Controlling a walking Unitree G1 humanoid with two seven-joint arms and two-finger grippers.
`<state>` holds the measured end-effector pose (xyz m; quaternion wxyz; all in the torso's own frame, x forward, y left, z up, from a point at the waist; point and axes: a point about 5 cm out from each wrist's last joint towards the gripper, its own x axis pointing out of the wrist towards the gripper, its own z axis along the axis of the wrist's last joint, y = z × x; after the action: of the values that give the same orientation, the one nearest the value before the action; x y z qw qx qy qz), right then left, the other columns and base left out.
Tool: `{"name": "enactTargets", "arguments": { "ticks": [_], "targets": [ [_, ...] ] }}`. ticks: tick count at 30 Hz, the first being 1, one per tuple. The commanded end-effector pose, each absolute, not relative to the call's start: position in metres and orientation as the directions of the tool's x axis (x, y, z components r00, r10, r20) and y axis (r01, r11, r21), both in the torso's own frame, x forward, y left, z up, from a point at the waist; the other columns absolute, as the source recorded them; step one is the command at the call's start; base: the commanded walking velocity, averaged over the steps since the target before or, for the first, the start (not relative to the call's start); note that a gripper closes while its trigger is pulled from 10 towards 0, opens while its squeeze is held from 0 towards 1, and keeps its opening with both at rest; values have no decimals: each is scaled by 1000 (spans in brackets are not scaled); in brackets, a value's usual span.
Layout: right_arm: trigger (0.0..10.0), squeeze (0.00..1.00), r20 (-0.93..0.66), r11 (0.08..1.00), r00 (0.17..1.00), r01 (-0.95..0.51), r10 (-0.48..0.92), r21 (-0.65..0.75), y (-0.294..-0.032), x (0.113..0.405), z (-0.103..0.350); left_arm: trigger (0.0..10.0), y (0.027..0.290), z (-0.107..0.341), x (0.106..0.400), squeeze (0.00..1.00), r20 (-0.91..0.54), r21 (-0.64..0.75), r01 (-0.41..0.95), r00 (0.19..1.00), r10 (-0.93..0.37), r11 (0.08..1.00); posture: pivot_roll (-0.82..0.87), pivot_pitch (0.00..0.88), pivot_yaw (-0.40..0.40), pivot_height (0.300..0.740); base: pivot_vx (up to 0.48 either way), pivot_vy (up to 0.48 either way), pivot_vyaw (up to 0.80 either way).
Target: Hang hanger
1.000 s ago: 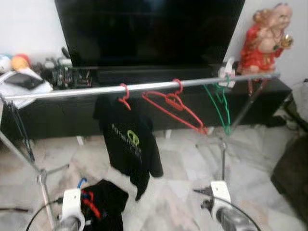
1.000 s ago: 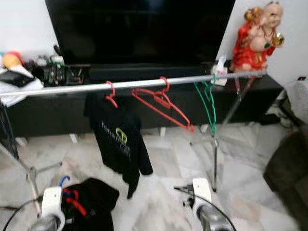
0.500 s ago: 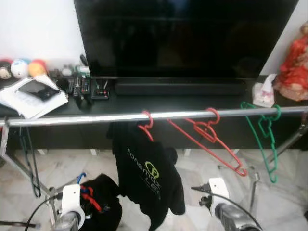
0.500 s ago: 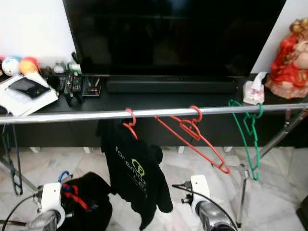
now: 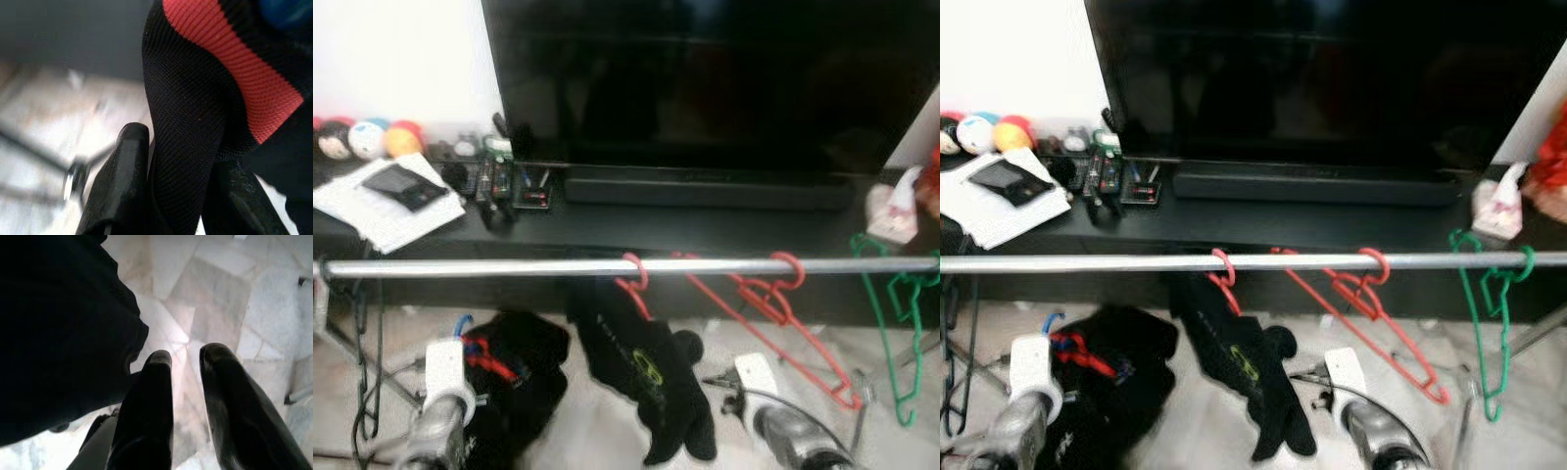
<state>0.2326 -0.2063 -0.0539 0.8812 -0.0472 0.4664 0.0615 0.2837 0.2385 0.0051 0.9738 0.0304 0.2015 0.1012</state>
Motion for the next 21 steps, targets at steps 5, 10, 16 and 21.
{"name": "enactTargets", "arguments": {
  "ticks": [5, 10, 16, 21],
  "targets": [
    [10000, 0, -834, 983, 549, -175, 53, -53, -212, 234, -52, 10000, 226, 16, 293, 0, -300, 152, -86, 945, 129, 985, -68, 0, -36, 740, 0, 0, 0],
    [10000, 0, -836, 981, 546, -185, 54, -57, -212, 235, -51, 10000, 215, 27, 293, 0, -180, 155, 3, 983, 25, 988, -77, 0, -34, 740, 0, 0, 0],
    [10000, 0, -835, 980, 548, -188, 53, -61, -213, 235, -51, 10000, 214, 47, 296, 0, -76, 230, 63, 996, -47, 971, -75, 0, -35, 740, 0, 0, 0],
    [10000, 0, -834, 979, 549, -194, 55, -63, -212, 236, -51, 10000, 211, 67, 306, 0, -7, 253, 72, 997, -73, 965, -68, 0, -38, 740, 0, 0, 0]
  ]
}}
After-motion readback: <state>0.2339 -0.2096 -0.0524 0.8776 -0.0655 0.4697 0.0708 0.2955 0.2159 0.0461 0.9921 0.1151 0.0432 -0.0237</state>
